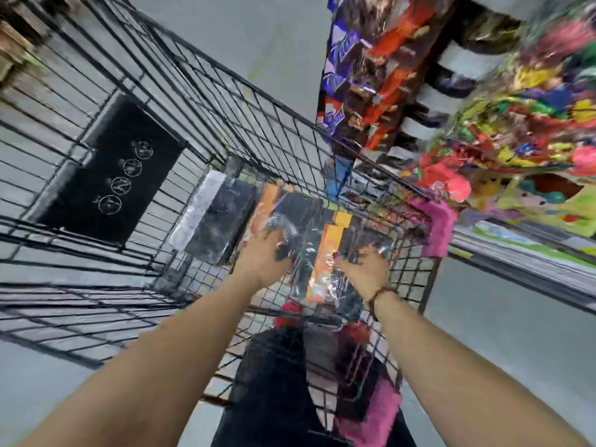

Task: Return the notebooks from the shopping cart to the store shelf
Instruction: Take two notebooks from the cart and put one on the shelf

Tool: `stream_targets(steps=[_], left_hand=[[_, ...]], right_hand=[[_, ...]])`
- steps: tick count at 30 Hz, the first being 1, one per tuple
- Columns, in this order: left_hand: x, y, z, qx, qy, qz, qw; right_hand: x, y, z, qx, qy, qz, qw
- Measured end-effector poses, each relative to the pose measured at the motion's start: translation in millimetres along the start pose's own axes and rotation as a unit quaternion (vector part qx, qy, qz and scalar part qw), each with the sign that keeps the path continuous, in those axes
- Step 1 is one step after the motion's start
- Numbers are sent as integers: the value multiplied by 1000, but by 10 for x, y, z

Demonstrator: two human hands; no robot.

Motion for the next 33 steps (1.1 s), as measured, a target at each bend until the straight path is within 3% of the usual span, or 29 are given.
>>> stream_targets(steps=[6,14,19,23,25,29,33], left_hand=[[46,-405,350,-3,80,41,996],[215,-479,410,-4,131,77,988],[237,-467,416,14,125,90,988],[293,-464,377,14,148,90,985],[334,-452,310,-8,201,102,974],[367,-370,47,-55,339,123,931],[351,-367,-10,-97,490,49,865]], right_hand=[[347,-229,-23,105,-54,-5,993],[689,-268,-138,156,-93,-52,982],[712,-256,-316,143,-124,-89,978],[624,-107,-293,118,-203,-175,956],[600,-15,-231,80,-237,-182,951],[648,117,-20,45,-360,-85,928],[685,79,169,3,-367,-29,930]])
Point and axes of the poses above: each hand's wrist, its own y-axis away from the middle knuckle, its own x-axis out of the palm, z = x × y, the point moved 1 cm from there along -y, towards the middle knuckle, and after that the axes turned 13 degrees about y, right-handed, at the moved point
